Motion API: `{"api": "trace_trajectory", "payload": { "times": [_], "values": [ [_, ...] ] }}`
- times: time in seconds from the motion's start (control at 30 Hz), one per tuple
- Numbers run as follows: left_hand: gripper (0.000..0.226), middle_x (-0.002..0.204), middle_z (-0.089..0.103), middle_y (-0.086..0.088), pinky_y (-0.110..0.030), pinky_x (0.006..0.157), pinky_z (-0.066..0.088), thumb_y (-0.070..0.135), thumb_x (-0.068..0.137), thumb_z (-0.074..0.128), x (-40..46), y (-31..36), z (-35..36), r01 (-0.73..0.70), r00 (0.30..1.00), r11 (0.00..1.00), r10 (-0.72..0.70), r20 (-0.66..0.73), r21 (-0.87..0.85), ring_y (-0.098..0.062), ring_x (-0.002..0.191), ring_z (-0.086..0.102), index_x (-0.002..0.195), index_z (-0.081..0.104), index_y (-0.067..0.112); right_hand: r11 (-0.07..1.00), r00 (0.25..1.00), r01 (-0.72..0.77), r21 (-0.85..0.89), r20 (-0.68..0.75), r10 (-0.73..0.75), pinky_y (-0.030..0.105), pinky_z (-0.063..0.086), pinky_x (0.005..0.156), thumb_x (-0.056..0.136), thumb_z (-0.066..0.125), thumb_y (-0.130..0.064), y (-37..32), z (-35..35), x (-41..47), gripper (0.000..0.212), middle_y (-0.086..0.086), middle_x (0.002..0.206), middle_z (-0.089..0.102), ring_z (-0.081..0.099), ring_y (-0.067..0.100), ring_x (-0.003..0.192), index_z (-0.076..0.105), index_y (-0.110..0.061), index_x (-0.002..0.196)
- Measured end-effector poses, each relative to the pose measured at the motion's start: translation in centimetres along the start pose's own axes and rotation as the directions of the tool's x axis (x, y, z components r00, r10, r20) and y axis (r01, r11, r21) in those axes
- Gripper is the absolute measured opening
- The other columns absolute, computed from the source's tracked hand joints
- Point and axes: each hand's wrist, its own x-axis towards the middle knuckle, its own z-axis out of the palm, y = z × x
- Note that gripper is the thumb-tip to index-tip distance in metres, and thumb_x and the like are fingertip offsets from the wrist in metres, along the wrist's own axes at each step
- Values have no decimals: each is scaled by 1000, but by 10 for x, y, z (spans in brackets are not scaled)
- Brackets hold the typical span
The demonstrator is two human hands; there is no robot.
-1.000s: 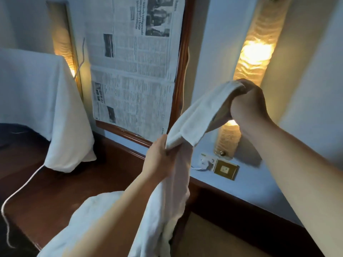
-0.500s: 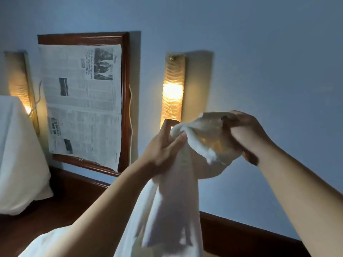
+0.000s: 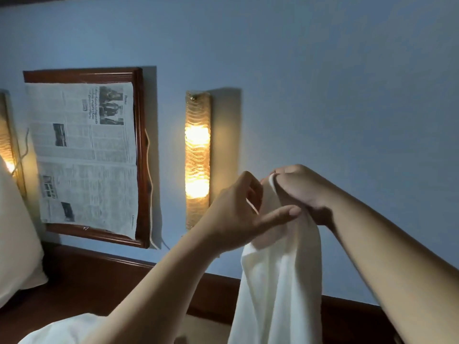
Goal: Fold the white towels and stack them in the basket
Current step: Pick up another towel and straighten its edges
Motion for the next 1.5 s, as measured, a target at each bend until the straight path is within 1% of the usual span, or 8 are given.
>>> {"api": "trace_trajectory", "payload": {
  "times": [0.13,0.37,0.63,0.83,0.97,1.1,1.4,1.5],
  "values": [
    [6,78,69,15,-18,55,43,34,91,71,5,9,-9,-42,980,993,62,-190,107,-2,71,64,92,68,29,992,999,23,121,-28,-20,32,46,62,85,73,-19,-11,-15,-4,15,14,72,57,55,22,67,62,-9,80],
    [24,84,62,14,-5,59,36,10,97,48,28,20,-80,-59,942,984,111,-316,170,-2,74,55,107,68,19,944,978,178,-278,-59,-201,26,48,60,93,77,-35,-2,-16,-27,16,-3,76,71,62,11,65,72,-22,86],
    [20,79,63,2,-36,60,45,44,102,58,26,29,-139,-196,932,840,320,-171,506,-28,73,60,105,63,25,969,899,-18,-247,-427,-92,31,39,60,104,58,-30,20,-15,-47,18,2,83,66,61,26,77,64,-18,93],
    [54,84,67,3,-37,72,49,77,79,71,11,-12,-156,-78,988,890,130,-88,449,-21,81,62,90,67,24,853,861,19,-521,-425,-279,32,41,62,91,70,-55,-24,-50,-92,43,-5,69,62,58,16,69,61,-16,75],
    [28,73,67,1,-31,58,42,49,88,80,-3,-9,-160,-136,967,955,186,-174,262,-23,70,61,82,74,22,775,924,-167,-610,-371,-92,35,26,58,70,72,-82,-22,-56,-113,73,-1,55,40,39,20,56,41,-17,59],
    [16,76,67,3,-37,62,47,40,95,69,-9,14,-158,-196,946,934,260,-193,300,-22,71,59,88,72,25,824,971,-202,-530,-219,98,33,35,61,68,88,-65,0,-59,-133,60,-3,59,55,52,16,58,69,-8,70],
    [13,71,66,5,-38,61,51,51,87,68,-15,7,-172,-141,882,974,204,-425,174,-16,66,60,78,68,42,735,947,-319,-598,-226,228,35,46,73,99,63,-51,65,-80,-188,44,9,91,67,60,23,75,63,-7,97],
    [19,61,61,7,-26,51,41,42,87,77,-26,26,-158,-145,925,987,160,-344,69,-5,54,50,80,72,25,673,927,-367,-642,-198,318,36,54,70,95,70,-42,70,-82,-195,26,6,88,67,63,22,74,62,-18,88]
  ]
}}
